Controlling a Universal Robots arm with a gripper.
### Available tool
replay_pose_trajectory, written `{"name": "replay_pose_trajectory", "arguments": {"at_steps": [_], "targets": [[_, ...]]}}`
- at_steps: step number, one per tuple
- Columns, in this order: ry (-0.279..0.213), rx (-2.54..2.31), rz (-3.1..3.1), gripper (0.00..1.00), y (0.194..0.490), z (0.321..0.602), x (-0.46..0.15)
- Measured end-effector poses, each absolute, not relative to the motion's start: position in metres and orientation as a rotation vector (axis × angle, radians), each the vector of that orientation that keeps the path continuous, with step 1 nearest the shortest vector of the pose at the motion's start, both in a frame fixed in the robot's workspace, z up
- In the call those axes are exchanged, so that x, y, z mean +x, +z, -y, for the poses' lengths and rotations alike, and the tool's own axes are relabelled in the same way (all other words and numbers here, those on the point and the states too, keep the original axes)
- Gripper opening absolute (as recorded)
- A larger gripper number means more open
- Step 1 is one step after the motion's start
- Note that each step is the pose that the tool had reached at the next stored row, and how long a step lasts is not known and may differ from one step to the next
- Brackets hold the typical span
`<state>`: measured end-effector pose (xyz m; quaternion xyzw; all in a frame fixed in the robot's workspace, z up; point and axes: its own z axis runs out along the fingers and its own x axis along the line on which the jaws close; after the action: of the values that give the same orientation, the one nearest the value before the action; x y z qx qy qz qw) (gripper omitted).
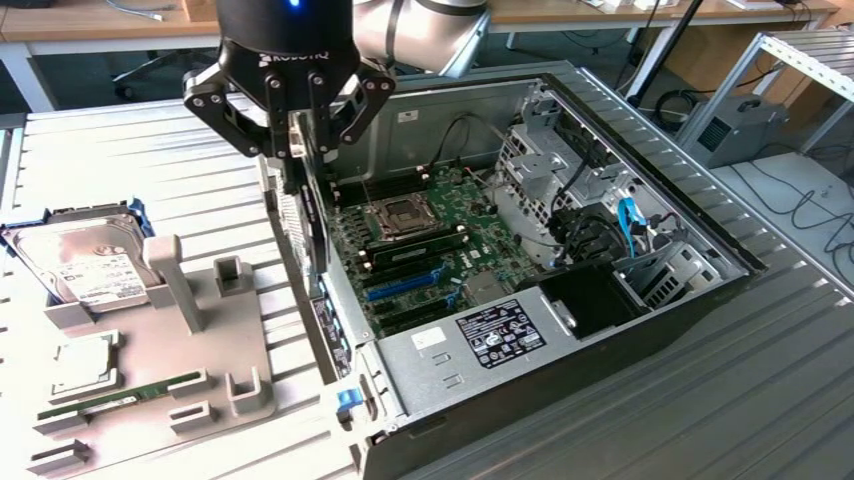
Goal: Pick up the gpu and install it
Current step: 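Pick up the gpu and move the gpu toward the slot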
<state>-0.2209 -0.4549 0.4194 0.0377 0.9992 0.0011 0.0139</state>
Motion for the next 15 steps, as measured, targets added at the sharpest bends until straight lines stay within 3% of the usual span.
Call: {"name": "replay_pose_trajectory", "arguments": {"at_steps": [15], "targets": [[0.003, 0.118, -3.112, 0.26, 0.4187, 0.4549, -0.2134]]}}
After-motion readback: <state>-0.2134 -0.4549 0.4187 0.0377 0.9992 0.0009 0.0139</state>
